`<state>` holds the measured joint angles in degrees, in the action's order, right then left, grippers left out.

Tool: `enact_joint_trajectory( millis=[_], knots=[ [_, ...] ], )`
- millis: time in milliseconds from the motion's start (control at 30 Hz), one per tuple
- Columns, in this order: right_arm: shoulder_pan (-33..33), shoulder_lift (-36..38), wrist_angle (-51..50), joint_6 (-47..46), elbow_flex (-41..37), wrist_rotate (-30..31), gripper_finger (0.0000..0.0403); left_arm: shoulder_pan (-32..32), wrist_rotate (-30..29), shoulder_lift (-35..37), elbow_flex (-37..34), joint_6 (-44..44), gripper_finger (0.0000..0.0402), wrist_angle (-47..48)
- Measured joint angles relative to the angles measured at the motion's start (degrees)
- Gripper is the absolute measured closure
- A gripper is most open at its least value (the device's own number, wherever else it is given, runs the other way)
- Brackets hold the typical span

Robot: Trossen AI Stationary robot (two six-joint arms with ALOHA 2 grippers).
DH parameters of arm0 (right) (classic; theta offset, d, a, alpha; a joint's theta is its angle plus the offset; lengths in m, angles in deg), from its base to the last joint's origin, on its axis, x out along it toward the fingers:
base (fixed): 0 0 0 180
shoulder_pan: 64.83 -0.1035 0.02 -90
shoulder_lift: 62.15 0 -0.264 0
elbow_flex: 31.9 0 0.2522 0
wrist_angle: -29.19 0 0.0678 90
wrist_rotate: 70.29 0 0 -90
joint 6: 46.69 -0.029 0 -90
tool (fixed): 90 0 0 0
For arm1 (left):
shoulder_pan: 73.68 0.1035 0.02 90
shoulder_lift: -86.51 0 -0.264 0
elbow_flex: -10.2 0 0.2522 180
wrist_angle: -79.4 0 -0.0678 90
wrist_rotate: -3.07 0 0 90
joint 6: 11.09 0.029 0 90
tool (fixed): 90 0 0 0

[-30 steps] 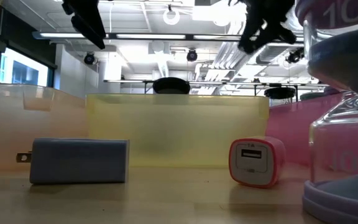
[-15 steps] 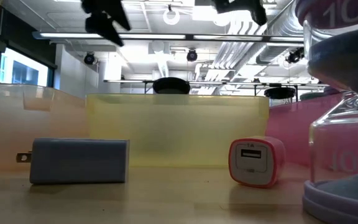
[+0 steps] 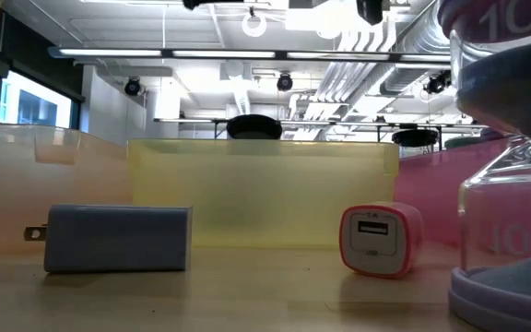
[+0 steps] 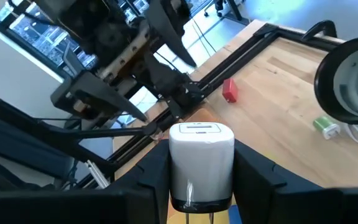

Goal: Pick & Place Office items
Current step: Put the white charger adaptor into the orange bin

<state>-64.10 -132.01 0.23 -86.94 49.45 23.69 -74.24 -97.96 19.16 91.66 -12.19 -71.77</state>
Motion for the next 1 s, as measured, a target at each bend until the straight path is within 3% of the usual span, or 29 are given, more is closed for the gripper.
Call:
enact_joint_trajectory(
  millis=[467, 800, 1000],
  knots=[
    [-1.55, 0.00, 0.00, 0.35, 0.00, 0.37, 0.0285, 0.33, 0.16, -0.07, 0.00, 0.76, 0.0079, -6.59],
    [-1.35, 0.00, 2.98, 2.61, 0.00, 2.82, 0.0285, -3.28, 0.72, -3.08, 0.02, 13.55, 0.0079, -11.32],
    [-0.65, -1.03, 6.91, 2.62, -0.02, 3.14, 0.0285, -3.12, 0.61, -6.28, 0.00, 10.57, 0.0079, -13.80]
  ],
)
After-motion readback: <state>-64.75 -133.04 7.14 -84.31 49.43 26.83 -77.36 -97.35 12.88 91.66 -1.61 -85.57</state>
